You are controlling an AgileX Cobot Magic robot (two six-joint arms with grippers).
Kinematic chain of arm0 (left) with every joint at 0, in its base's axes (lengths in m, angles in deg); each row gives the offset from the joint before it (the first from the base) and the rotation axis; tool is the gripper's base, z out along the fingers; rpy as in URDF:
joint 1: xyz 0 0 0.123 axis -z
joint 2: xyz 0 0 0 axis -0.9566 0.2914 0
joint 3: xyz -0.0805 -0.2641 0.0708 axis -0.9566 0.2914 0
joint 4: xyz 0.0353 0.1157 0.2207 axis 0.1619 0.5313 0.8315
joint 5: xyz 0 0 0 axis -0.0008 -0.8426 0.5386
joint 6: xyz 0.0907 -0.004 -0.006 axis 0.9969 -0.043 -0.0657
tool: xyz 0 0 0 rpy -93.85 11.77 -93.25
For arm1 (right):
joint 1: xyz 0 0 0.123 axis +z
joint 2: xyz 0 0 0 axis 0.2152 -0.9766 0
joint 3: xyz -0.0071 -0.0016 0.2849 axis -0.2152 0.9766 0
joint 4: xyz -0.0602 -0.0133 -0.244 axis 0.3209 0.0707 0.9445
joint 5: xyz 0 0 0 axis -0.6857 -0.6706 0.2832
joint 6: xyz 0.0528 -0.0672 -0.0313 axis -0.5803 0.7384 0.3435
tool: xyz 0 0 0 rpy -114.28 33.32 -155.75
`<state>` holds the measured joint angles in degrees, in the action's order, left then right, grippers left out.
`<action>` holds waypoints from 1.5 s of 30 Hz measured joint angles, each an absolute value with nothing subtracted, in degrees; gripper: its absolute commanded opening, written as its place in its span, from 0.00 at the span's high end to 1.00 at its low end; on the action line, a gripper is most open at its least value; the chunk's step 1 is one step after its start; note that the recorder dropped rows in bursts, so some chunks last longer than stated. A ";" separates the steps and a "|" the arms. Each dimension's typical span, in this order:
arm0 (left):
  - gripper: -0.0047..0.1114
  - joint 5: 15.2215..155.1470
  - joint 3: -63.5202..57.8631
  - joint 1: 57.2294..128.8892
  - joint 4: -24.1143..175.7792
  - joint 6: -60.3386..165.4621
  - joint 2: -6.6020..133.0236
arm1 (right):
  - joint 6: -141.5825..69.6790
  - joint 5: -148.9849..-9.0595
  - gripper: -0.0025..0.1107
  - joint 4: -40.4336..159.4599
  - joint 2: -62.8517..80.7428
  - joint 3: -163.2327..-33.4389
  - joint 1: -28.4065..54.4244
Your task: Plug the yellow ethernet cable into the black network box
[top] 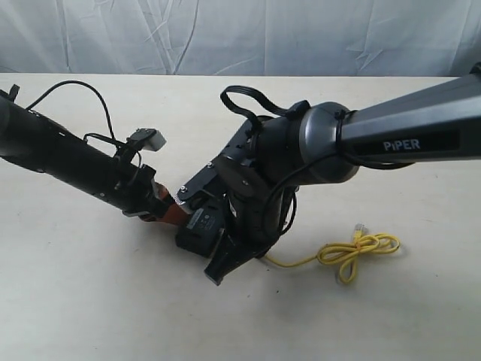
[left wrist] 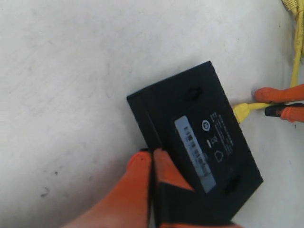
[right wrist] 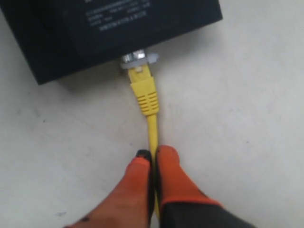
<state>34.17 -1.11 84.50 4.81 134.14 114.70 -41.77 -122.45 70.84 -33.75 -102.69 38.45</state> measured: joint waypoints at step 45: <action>0.96 58.00 17.80 80.59 52.58 75.10 53.62 | -42.61 -102.97 0.98 59.51 27.90 -67.38 9.93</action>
<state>58.00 17.80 80.59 52.58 75.10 53.62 -42.61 -102.97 59.51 27.90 -67.38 9.93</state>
